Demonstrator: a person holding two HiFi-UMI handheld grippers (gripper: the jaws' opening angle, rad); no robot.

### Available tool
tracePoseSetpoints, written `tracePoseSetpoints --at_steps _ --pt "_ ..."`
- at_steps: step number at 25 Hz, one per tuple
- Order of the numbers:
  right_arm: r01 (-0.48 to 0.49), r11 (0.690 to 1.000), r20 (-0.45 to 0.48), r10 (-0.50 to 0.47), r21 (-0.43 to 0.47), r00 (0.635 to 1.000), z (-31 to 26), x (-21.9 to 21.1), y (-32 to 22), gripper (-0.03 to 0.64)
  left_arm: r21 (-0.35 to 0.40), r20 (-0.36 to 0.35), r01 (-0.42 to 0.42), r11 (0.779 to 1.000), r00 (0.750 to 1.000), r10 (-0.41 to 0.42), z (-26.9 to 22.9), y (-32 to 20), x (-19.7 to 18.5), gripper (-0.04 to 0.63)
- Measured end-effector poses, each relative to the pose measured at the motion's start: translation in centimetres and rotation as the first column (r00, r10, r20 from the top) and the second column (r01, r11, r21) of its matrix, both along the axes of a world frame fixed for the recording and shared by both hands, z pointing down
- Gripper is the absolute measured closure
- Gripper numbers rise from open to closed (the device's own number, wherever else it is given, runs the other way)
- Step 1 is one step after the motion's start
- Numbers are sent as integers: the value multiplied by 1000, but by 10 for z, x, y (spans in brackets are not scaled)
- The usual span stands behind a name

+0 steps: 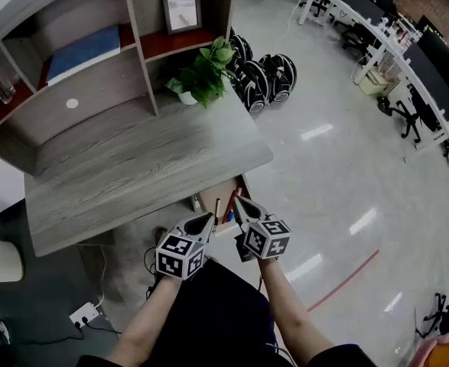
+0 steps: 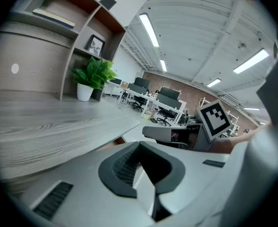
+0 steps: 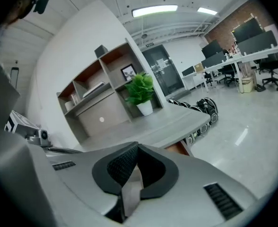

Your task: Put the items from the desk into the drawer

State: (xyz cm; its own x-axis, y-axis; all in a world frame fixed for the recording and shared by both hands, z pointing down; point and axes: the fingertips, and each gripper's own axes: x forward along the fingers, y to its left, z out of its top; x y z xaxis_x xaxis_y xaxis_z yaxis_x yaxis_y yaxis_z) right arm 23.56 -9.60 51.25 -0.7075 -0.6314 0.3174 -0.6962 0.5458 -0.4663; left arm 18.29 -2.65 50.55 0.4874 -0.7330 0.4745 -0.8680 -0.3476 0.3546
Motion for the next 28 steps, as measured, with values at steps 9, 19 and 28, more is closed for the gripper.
tracePoseSetpoints --at_steps 9,19,28 --pt "-98 968 102 76 231 992 -106 6 29 627 110 4 -42 993 999 41 -49 10 13 572" --pt "-147 972 76 135 182 988 -104 40 65 627 160 15 -73 984 997 71 -70 26 24 572" --pt "-200 965 66 191 172 979 -98 61 71 627 160 15 -81 984 997 80 -63 29 35 572"
